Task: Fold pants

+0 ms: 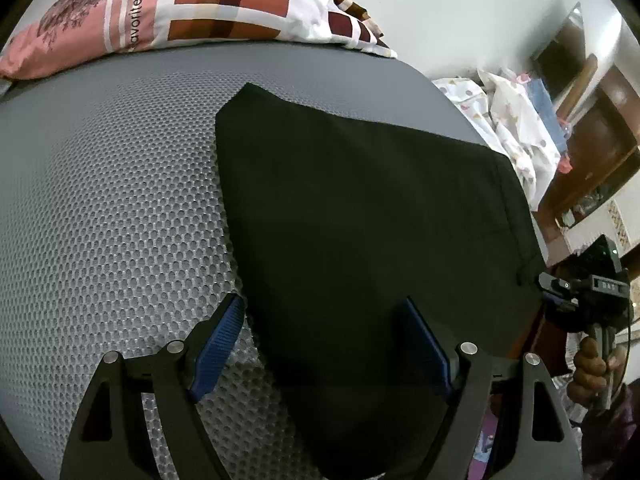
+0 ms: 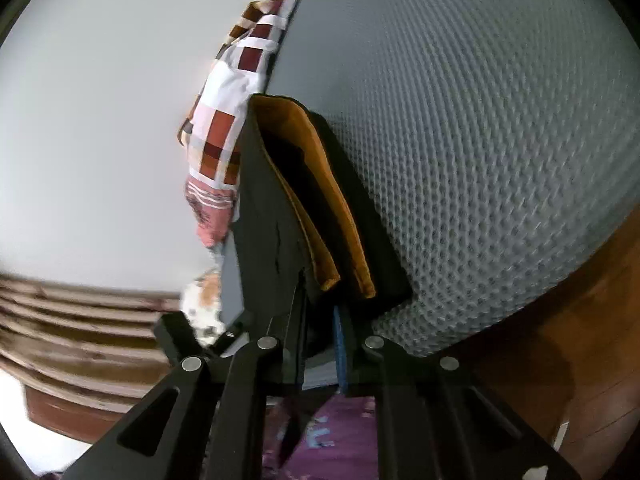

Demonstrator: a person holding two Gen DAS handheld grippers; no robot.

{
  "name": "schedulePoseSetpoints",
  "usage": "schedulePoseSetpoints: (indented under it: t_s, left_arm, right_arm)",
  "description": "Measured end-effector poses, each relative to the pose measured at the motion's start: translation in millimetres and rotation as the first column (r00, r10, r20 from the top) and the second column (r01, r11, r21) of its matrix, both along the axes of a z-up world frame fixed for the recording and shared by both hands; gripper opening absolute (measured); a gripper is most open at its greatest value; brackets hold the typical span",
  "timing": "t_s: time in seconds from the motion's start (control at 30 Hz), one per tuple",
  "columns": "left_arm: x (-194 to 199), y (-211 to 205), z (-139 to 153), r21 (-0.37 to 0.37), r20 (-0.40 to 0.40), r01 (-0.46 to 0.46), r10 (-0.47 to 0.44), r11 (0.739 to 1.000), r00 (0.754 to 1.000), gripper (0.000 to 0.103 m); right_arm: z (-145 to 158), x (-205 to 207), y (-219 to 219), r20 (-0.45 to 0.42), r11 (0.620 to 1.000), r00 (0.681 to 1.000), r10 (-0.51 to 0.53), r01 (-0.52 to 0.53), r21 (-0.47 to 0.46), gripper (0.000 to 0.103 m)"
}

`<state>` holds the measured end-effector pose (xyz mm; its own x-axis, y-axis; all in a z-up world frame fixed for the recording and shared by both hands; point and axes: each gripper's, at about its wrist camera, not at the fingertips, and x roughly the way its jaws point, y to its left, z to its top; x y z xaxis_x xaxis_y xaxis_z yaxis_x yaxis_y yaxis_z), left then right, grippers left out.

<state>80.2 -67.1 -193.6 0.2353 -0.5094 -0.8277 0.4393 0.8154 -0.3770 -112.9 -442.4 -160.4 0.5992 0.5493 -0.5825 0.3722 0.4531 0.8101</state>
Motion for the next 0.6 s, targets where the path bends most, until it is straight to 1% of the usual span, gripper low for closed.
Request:
schedulePoseSetpoints:
  t_s: [0.03, 0.07, 0.1, 0.13, 0.17, 0.23, 0.27, 0.3, 0.33, 0.4, 0.47, 0.53, 0.6]
  left_arm:
    - [1.4, 1.9, 0.8, -0.004, -0.005, -0.005, 0.005, 1.0, 1.0, 0.081]
    - [3.0, 4.2, 1.8, -0.013, -0.007, -0.011, 0.011, 1.0, 1.0, 0.081]
    - [3.5, 6.9, 2.5, -0.018, -0.006, -0.018, 0.018, 1.0, 1.0, 0.081]
    - [5.5, 7.6, 3.4, -0.017, -0.005, -0.024, 0.024, 1.0, 1.0, 0.081]
    - [7.5, 7.4, 3.4, -0.011, -0.005, -0.028, 0.028, 1.0, 1.0, 0.081]
    - [10.3, 5.7, 2.2, 0.013, 0.001, -0.025, 0.025, 1.0, 1.0, 0.081]
    - [11.6, 3.7, 0.9, 0.036, 0.005, -0.02, 0.02, 0.999, 1.0, 0.081]
    - [12.6, 1.4, -0.7, 0.054, 0.004, -0.016, 0.015, 0.998, 1.0, 0.081]
    - [13.6, -0.7, -1.7, 0.065, 0.004, -0.012, 0.012, 0.998, 1.0, 0.081]
    - [14.2, -4.1, -1.4, 0.079, 0.022, -0.007, 0.005, 0.997, 1.0, 0.081]
    - [16.3, -8.7, -1.6, 0.101, 0.03, 0.0, -0.003, 0.995, 1.0, 0.081]
    - [17.5, -11.6, -1.5, 0.113, 0.037, 0.003, -0.007, 0.994, 0.999, 0.081]
    - [18.7, -14.7, -1.3, 0.124, 0.049, 0.004, -0.01, 0.992, 0.999, 0.081]
  right_arm:
    - [6.6, -0.8, -1.4, -0.005, 0.999, 1.0, 0.001, -0.001, -0.044, 0.014]
    - [17.4, -2.1, -4.1, -0.005, 0.995, 1.0, -0.004, 0.004, -0.103, 0.015]
    - [23.0, -2.3, -6.3, -0.003, 0.991, 1.0, -0.008, 0.008, -0.136, 0.019]
    - [31.3, -2.7, -8.7, 0.001, 0.982, 1.0, -0.017, 0.017, -0.186, 0.02]
    - [41.7, -1.1, -10.0, 0.017, 0.971, 1.0, -0.023, 0.026, -0.236, 0.02]
    - [58.3, 5.2, -9.4, 0.064, 0.957, 0.998, -0.011, 0.029, -0.29, 0.02]
    - [65.1, 12.7, -7.1, 0.078, 0.949, 0.997, 0.002, 0.023, -0.316, 0.022]
    - [67.5, 20.6, -3.6, 0.073, 0.938, 0.997, 0.015, 0.011, -0.345, 0.025]
    - [67.5, 26.7, 0.0, 0.063, 0.925, 0.998, 0.031, -0.005, -0.38, 0.025]
    - [61.9, 45.4, 11.8, 0.01, 0.873, 0.997, 0.073, -0.06, -0.484, 0.026]
    - [51.7, 56.8, 18.2, -0.03, 0.843, 0.995, 0.095, -0.096, -0.53, 0.026]
    - [41.3, 64.3, 21.4, -0.052, 0.825, 0.993, 0.105, -0.116, -0.554, 0.028]
    - [33.2, 68.0, 20.7, -0.063, 0.822, 0.993, 0.103, -0.12, -0.557, 0.032]
